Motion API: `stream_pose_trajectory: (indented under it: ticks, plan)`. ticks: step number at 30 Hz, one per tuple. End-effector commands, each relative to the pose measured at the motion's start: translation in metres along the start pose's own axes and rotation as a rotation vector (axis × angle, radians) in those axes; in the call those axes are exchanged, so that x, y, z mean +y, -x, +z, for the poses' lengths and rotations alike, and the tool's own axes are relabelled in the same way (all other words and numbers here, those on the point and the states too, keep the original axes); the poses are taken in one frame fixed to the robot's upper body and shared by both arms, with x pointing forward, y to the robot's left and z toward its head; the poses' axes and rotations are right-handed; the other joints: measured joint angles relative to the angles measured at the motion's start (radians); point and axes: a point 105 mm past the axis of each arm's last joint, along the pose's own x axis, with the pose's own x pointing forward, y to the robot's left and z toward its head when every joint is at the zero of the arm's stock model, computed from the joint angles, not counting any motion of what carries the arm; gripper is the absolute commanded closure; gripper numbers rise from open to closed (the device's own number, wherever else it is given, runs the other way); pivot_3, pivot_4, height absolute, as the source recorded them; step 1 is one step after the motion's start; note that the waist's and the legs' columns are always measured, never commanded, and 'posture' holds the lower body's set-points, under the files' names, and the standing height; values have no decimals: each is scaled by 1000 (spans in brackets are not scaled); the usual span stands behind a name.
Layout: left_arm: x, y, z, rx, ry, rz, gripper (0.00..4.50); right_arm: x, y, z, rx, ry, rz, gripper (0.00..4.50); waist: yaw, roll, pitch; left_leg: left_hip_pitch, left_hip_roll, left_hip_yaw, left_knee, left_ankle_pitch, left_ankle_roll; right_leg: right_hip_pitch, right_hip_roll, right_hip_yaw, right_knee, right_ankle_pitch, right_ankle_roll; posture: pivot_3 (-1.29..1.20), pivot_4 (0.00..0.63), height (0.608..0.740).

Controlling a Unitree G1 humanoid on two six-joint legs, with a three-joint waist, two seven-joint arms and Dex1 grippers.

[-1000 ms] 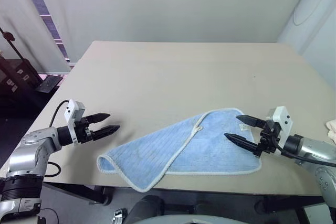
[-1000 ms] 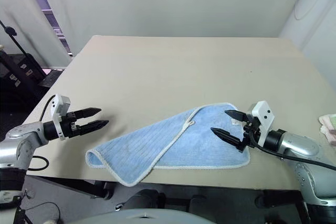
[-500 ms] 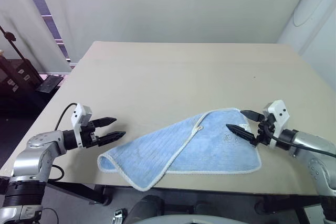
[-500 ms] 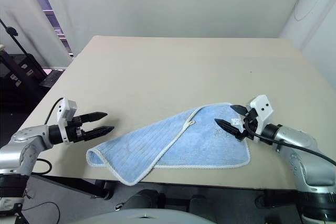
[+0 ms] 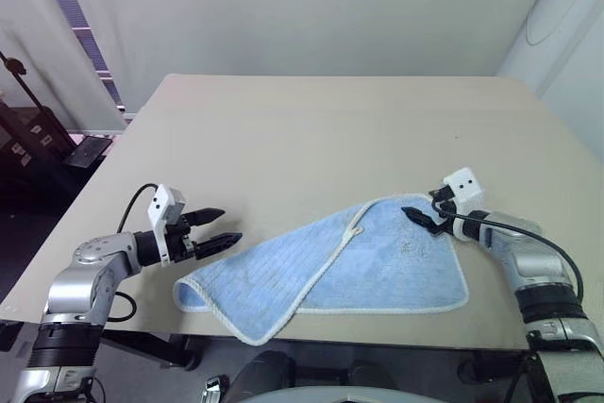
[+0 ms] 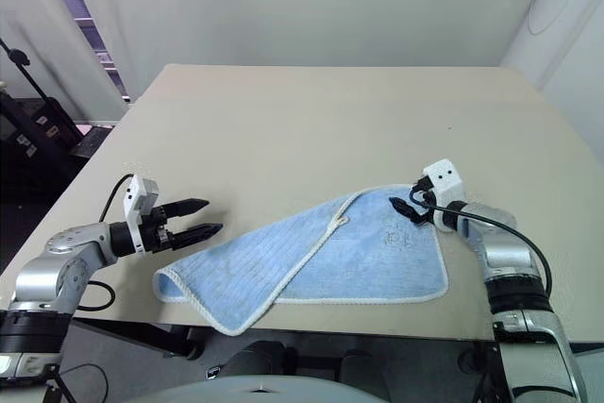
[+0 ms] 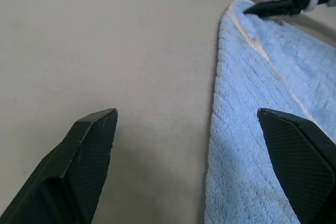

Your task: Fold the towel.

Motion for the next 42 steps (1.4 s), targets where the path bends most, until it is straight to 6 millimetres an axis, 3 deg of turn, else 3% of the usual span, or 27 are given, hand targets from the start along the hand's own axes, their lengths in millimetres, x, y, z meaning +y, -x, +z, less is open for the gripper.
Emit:
stream_pose_trajectory:
  ticks: [1, 4, 12, 17, 19, 23, 26, 30, 36, 39, 42]
  plan:
    - [0, -1, 9, -29, -42, 5, 0, -5, -8, -2, 48, 35, -2, 41, -4, 0, 0, 1, 0, 0, 0, 0, -1, 1, 0, 0, 0, 0, -1, 0, 0, 740]
    - [-2, -2, 11, -50, -43, 10, 0, -7, -9, -3, 65, -6, 14, 41, -6, 0, 0, 5, 0, 0, 0, 1, -1, 5, 0, 0, 0, 1, -2, 0, 0, 740]
    - [-6, 0, 6, -50, -56, 1, 0, -12, 8, -5, 100, 17, 56, 2724, 6, 0, 0, 8, 0, 0, 0, 0, -1, 8, 0, 1, 0, 0, -2, 0, 0, 740]
    - [-4, 0, 9, -52, -83, -10, 0, -19, 5, 1, 91, 42, -26, 4460, 4, 0, 0, 8, 0, 0, 0, 0, -1, 8, 0, 1, -1, 0, -3, 0, 0, 740]
    - [-7, -2, 14, -61, -106, -31, 0, -23, 6, 16, 48, 34, -70, 4460, 4, 0, 0, 8, 0, 0, 0, 0, -1, 8, 0, 1, -1, -1, -5, 0, 0, 740]
    - [-17, -11, 36, -110, -152, -100, 0, -27, 16, 71, -147, 27, -162, 4460, 5, 1, 1, 6, 0, 0, 0, 1, -2, 6, 0, 1, -1, 0, -5, 0, 0, 740]
    - [-26, -20, 47, -110, -211, -163, 0, -35, 20, 99, -223, -52, -241, 4460, 4, 1, 1, 5, 0, 0, -1, 1, -2, 4, 0, 1, 0, 1, -3, 0, 0, 740]
    - [-54, -36, 77, -174, -253, -319, 0, -56, 18, 131, -307, -164, -402, 4460, 1, 1, 1, 4, 0, 0, -1, 1, -2, 3, 1, 1, 0, 1, -2, 0, 0, 740]
    - [-88, -57, 88, -184, -283, -473, 0, -69, 5, 145, -329, -233, -520, 4460, -6, 1, 1, 4, 0, 0, -2, 4, -6, 2, 1, 1, 0, 1, -2, 0, 0, 740]
    - [-98, -74, 77, -133, -324, -508, 0, -70, -3, 147, -325, -247, -544, 4460, -20, 1, 1, 4, 0, 0, -2, 4, -7, 2, 1, 1, 0, 2, -2, 0, 0, 740]
    - [-106, -100, 83, -120, -295, -496, 0, -76, -8, 142, -308, -275, -580, 4460, -29, 1, 1, 4, 0, 0, -2, 4, -7, 3, 1, 1, 0, 2, -1, 0, 0, 740]
